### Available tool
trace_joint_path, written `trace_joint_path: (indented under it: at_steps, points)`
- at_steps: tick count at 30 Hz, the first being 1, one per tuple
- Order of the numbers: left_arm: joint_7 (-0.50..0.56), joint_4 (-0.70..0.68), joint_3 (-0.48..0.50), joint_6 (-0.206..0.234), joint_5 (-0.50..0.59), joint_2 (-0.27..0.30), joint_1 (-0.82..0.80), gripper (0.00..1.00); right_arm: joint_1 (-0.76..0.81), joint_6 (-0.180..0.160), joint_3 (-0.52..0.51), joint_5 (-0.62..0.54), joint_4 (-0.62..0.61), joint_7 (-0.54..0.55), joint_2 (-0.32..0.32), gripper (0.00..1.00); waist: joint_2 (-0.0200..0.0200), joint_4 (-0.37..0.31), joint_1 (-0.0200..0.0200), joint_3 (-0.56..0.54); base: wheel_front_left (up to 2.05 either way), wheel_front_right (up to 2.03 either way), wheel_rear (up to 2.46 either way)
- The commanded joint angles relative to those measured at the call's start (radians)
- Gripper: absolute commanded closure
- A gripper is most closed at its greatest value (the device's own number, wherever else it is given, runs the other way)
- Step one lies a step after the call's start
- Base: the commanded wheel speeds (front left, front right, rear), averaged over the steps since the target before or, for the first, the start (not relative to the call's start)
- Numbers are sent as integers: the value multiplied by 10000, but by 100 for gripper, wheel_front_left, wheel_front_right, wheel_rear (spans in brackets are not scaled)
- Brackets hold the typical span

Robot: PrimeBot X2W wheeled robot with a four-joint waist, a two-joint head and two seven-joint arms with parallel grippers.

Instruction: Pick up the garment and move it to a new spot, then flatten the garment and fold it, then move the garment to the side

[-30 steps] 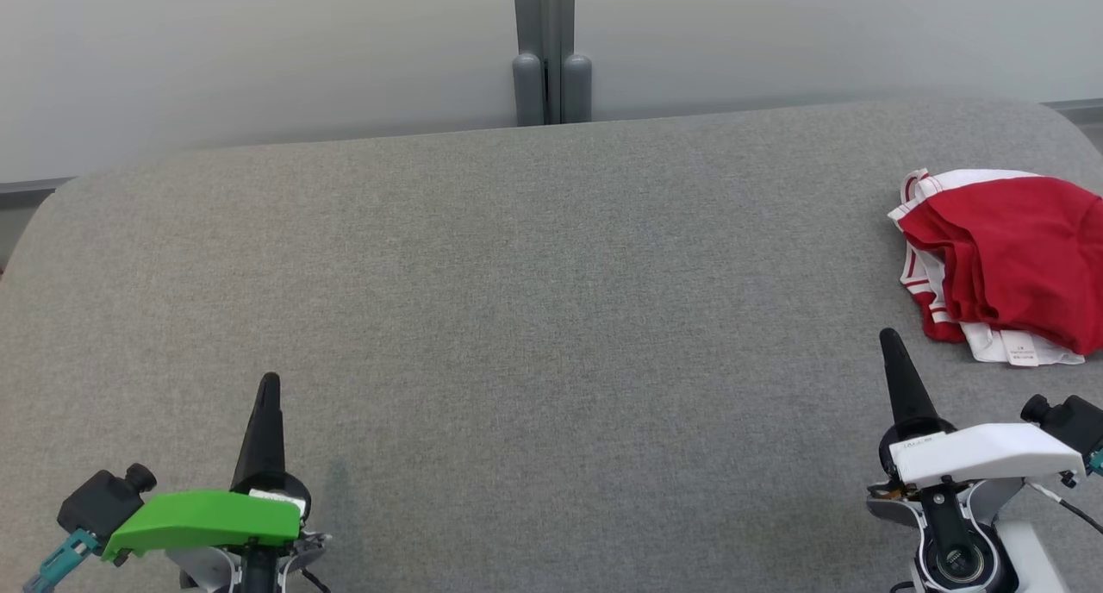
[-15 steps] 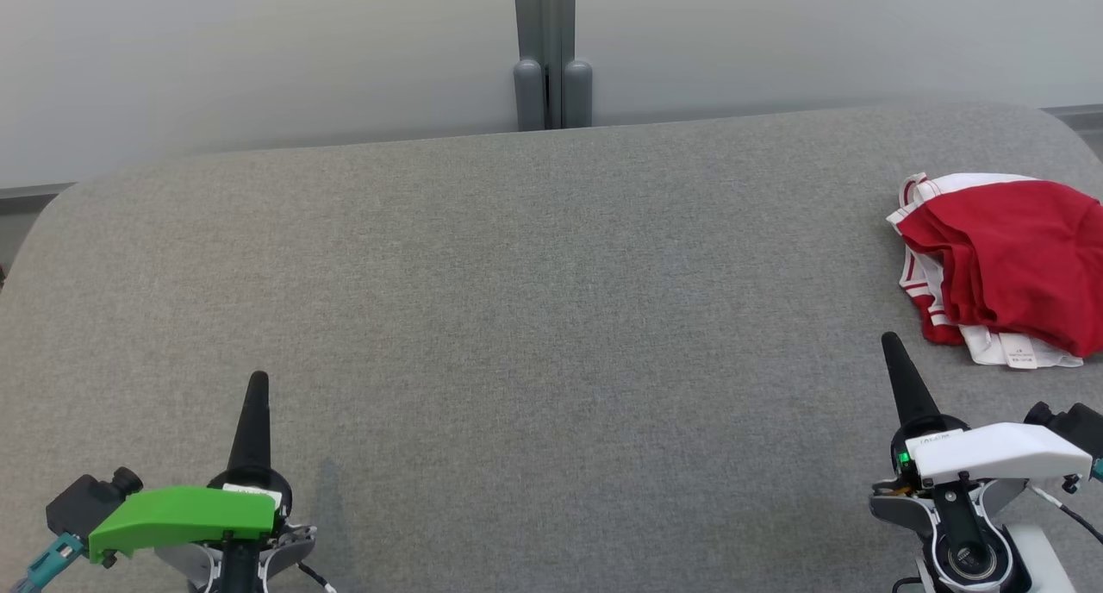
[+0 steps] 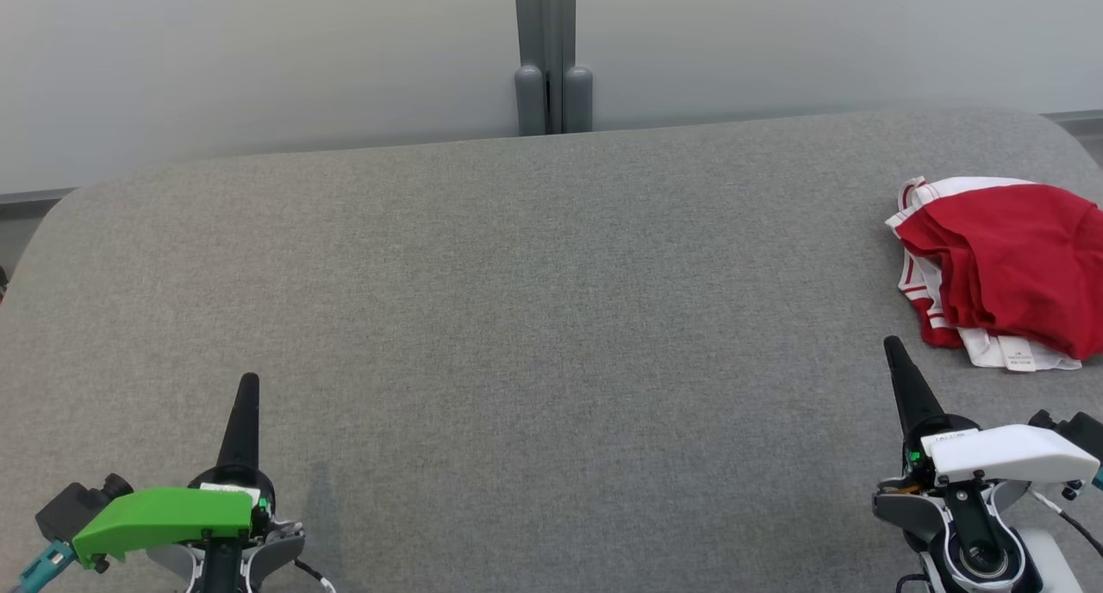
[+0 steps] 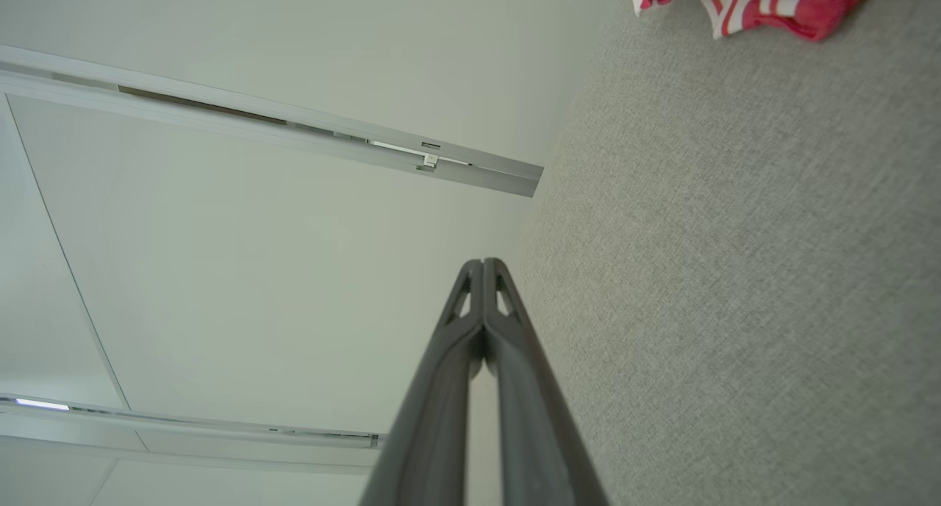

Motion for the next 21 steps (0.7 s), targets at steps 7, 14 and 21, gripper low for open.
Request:
trace_joint_path:
  at_steps: [7, 14, 21]
  points:
    - [218, 32, 185, -46, -672, 65, -269, 100, -174, 7, -109, 711, 41, 197, -34, 100, 0, 4, 0, -45, 0, 0, 0]
    - [375, 90, 313, -49, -1143, 50, -296, 100, -190, 7, -182, 1229, 100, 367, -22, 100, 0, 7, 0, -88, 0, 0, 0]
    - [516, 149, 422, -53, -1598, 35, -301, 100, -190, 7, -255, 1721, 154, 519, -9, 100, 0, 10, 0, -132, 0, 0, 0]
